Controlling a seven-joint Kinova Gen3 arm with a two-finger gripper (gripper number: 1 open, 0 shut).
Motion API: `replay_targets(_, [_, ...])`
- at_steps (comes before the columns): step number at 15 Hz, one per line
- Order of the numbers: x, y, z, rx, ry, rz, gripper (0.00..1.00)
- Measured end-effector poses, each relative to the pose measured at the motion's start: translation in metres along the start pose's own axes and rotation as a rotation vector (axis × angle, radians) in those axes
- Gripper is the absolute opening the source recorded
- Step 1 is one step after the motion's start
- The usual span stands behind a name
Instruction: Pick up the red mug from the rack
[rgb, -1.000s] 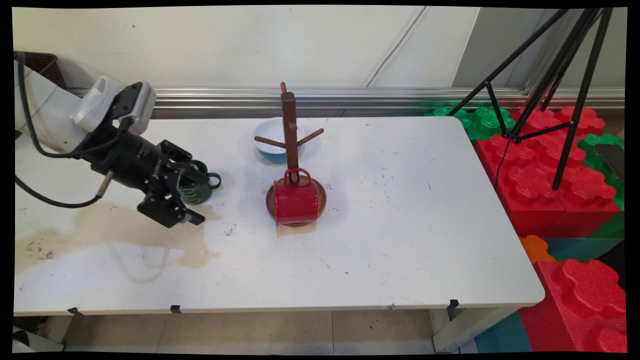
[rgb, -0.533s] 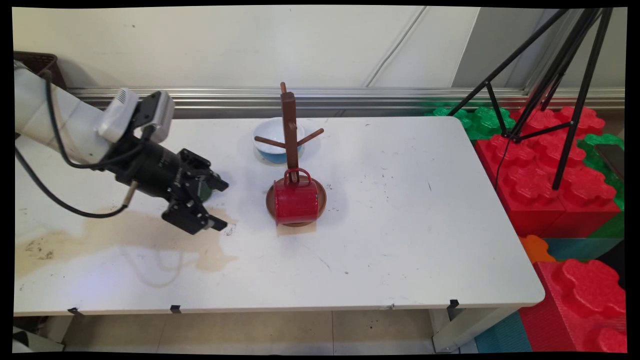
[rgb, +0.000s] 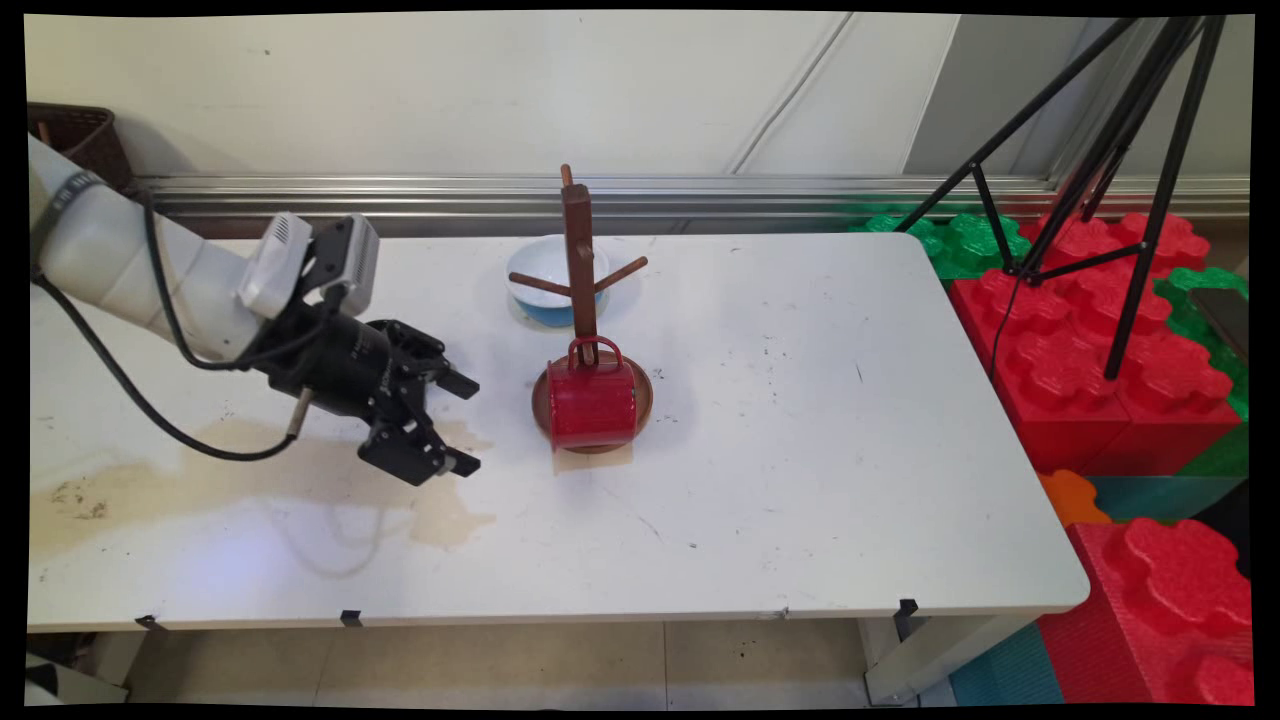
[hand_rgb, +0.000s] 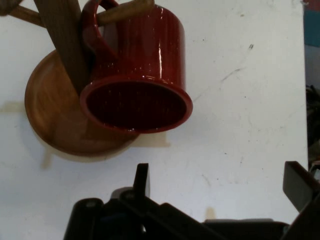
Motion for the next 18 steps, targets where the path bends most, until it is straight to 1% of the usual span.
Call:
replay_targets(4, [-0.01,0.0,0.016,0.007,0.01,-0.003,1.0])
replay_targets(12, [-0.021,0.002,0.035,0.017,0.024,-0.009,1.0])
replay_targets(18, [-0.024,0.004,0.049,0.024,0.059,-0.001,1.0])
